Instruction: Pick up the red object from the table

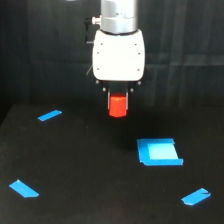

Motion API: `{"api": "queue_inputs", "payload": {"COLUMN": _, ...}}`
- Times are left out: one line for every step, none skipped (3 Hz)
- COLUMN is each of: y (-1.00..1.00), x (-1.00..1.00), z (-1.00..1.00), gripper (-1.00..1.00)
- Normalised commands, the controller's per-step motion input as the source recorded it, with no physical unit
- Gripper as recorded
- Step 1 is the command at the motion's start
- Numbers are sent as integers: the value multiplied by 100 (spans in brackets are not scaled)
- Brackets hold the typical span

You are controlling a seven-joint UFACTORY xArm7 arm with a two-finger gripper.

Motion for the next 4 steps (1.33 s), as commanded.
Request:
{"api": "queue_inputs", "payload": {"y": 11, "x": -15, "z": 6, "gripper": -98}}
{"api": "queue_inputs", "payload": {"y": -3, "x": 1, "z": -1, "gripper": -92}}
{"api": "queue_inputs", "payload": {"y": -4, "x": -9, "z": 10, "gripper": -94}}
{"api": "queue_inputs", "payload": {"y": 3, "x": 2, "z": 11, "gripper": -95}}
